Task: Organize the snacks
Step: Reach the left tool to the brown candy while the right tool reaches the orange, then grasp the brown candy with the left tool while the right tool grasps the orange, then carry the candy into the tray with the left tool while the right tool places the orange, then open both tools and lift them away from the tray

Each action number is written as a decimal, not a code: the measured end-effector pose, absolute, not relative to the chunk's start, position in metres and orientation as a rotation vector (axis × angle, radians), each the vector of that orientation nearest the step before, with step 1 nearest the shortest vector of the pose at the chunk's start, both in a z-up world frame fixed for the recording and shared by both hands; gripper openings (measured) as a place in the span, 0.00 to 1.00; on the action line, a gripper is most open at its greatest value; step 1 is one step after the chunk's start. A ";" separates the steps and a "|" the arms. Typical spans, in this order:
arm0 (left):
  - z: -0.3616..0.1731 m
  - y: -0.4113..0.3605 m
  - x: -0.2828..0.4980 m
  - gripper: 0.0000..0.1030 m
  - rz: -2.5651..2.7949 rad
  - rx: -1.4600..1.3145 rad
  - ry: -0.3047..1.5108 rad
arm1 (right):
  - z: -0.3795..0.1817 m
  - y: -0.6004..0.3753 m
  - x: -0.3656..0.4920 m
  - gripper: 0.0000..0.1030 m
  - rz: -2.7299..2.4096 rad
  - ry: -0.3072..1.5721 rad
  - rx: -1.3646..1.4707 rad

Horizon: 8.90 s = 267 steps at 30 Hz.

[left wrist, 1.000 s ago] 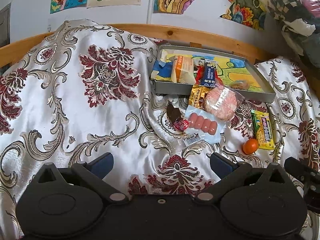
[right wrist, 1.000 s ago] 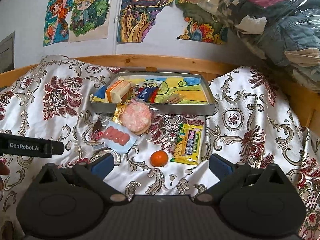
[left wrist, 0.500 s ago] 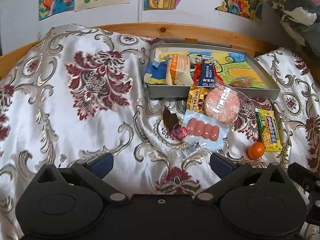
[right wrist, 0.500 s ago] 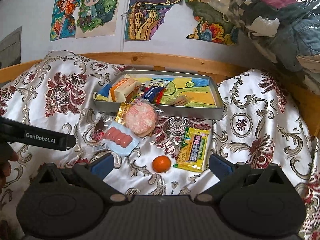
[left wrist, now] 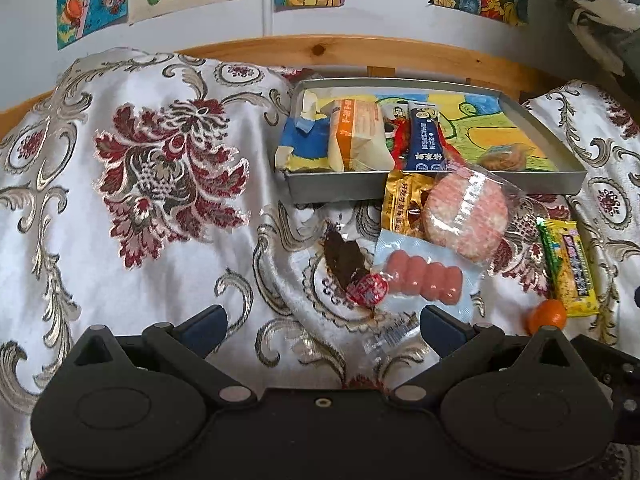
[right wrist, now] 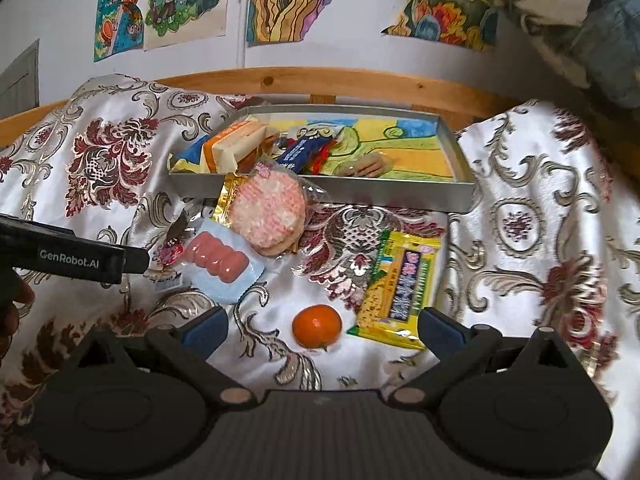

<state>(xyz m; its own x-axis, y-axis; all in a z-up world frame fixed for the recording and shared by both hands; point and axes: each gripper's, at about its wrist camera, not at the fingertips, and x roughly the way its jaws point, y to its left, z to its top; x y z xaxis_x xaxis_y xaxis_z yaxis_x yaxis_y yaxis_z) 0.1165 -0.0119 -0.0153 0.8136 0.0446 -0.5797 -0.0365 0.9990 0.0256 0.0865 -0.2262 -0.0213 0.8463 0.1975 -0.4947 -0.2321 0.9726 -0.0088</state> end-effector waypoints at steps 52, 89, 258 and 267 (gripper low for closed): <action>-0.050 0.001 0.171 0.52 -0.156 -0.313 0.639 | -0.065 -0.225 0.124 0.36 0.353 0.606 0.107; -0.060 0.000 0.156 0.65 -0.193 -0.398 0.758 | -0.062 -0.216 0.118 0.49 0.357 0.636 0.087; 0.084 0.000 0.015 0.99 0.017 -0.146 0.291 | 0.091 -0.258 0.006 1.00 -0.029 0.088 0.092; 0.040 -0.002 0.009 0.99 -0.046 -0.071 0.364 | 0.057 -0.249 -0.009 1.00 -0.020 0.226 0.023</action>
<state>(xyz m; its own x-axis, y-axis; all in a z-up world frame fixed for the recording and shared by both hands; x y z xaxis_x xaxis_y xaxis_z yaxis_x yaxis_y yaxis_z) 0.0091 -0.0016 0.0403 0.9336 -0.0579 -0.3537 0.0325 0.9965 -0.0772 -0.0086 -0.2487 0.0571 0.9743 -0.0169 -0.2247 0.0221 0.9995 0.0203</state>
